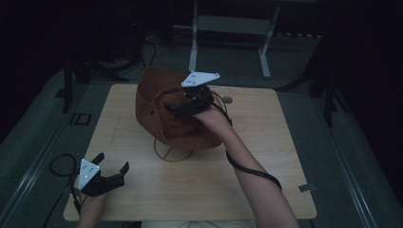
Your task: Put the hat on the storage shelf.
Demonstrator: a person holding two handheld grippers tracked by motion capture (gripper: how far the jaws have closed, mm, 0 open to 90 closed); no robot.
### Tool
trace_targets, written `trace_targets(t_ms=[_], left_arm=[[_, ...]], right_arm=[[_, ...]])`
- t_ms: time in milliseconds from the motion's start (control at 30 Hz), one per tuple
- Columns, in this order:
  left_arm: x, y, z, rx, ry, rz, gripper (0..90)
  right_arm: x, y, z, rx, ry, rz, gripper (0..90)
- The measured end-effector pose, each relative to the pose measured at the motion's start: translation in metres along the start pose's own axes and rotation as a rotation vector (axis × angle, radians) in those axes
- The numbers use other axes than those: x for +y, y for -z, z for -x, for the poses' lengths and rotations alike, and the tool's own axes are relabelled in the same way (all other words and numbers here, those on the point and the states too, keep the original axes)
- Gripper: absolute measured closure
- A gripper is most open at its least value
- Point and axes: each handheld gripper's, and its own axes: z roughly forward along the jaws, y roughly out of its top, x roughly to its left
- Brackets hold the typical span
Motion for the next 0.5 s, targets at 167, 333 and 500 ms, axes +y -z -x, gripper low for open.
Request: trace_targets(t_ms=[167,333,500], left_arm=[[-0.001,-0.002,0.000,0.000,0.003,-0.004,3.1],[-0.002,-0.004,0.000,0.002,-0.004,-0.015,3.1],[-0.003,-0.006,0.002,-0.004,-0.013,-0.026,3.1]], right_arm=[[-0.007,0.019,0.008,0.013,-0.038,0.047,11.2],[-0.016,0.036,0.013,0.017,-0.042,0.055,11.2],[-0.028,0.049,0.017,0.022,-0.051,0.043,11.2]])
